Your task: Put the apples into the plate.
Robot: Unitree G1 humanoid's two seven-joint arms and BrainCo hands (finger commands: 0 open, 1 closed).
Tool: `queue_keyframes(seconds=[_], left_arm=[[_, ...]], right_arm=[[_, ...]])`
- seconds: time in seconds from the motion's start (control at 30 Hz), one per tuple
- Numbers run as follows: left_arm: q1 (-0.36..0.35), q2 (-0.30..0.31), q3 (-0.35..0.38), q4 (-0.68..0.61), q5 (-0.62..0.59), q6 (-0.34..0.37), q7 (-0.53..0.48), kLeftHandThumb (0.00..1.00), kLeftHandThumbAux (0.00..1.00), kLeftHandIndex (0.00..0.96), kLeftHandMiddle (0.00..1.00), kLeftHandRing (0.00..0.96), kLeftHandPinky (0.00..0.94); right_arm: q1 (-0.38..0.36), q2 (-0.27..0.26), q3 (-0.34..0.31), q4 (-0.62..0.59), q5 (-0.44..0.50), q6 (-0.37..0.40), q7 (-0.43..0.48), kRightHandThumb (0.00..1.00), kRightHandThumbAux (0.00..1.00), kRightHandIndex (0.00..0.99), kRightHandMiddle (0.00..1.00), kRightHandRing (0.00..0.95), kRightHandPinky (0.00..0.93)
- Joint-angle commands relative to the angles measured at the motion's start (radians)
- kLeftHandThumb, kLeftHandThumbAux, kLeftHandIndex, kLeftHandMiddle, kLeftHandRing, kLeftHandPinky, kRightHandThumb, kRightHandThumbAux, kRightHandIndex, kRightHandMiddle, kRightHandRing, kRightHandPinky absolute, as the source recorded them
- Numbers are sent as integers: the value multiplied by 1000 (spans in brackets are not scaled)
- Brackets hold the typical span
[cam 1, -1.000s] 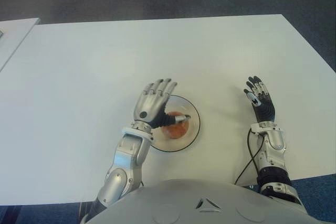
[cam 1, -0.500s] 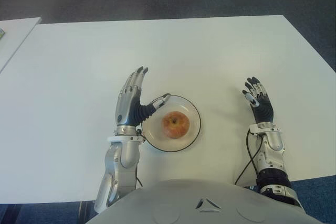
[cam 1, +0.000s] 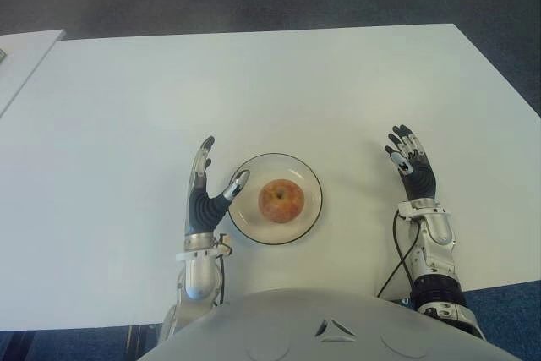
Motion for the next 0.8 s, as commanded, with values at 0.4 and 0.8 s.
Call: queue_keyframes(seconds=[0.4, 0.8], left_arm=[[-17, 10, 35, 161, -51, -154, 5, 33, 453, 104, 93, 64, 73], [-20, -10, 14, 254, -96, -224, -18, 32, 485, 99, 107, 81, 102]], right_arm=[[25, 17, 6, 7, 6, 48, 3, 276, 563, 60, 87, 36, 9], [23, 13, 1, 6, 9, 53, 8, 276, 563, 60, 87, 36, 9]])
